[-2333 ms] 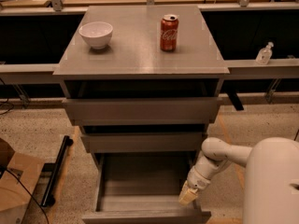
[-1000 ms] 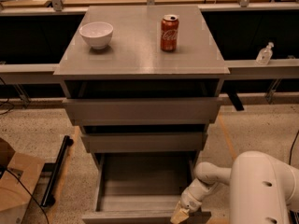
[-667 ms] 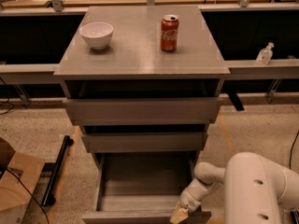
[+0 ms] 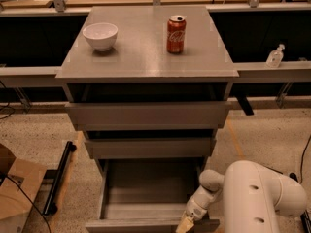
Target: Close bottom drawer
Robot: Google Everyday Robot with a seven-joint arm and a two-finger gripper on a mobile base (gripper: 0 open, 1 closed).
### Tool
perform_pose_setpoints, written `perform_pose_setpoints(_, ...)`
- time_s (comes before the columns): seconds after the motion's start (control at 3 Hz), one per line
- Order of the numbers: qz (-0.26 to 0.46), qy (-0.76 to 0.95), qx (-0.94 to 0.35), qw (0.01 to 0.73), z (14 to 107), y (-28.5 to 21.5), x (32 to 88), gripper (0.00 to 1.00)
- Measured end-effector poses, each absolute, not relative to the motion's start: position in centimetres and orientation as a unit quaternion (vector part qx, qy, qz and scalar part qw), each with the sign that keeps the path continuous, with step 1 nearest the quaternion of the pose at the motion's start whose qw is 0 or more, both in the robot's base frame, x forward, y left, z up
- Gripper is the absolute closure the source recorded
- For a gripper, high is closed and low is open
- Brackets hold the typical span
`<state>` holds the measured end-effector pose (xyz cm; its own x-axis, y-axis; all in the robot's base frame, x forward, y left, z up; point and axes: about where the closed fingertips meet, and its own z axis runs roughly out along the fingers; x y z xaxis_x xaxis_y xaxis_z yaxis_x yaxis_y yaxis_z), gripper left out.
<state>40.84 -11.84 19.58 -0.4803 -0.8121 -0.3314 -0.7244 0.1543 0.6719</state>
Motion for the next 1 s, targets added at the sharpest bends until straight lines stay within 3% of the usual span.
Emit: perform_pose_setpoints(1.0, -0.407, -0.758, 0.507, 0.054, 19.79, -11.83, 40.84, 1.00)
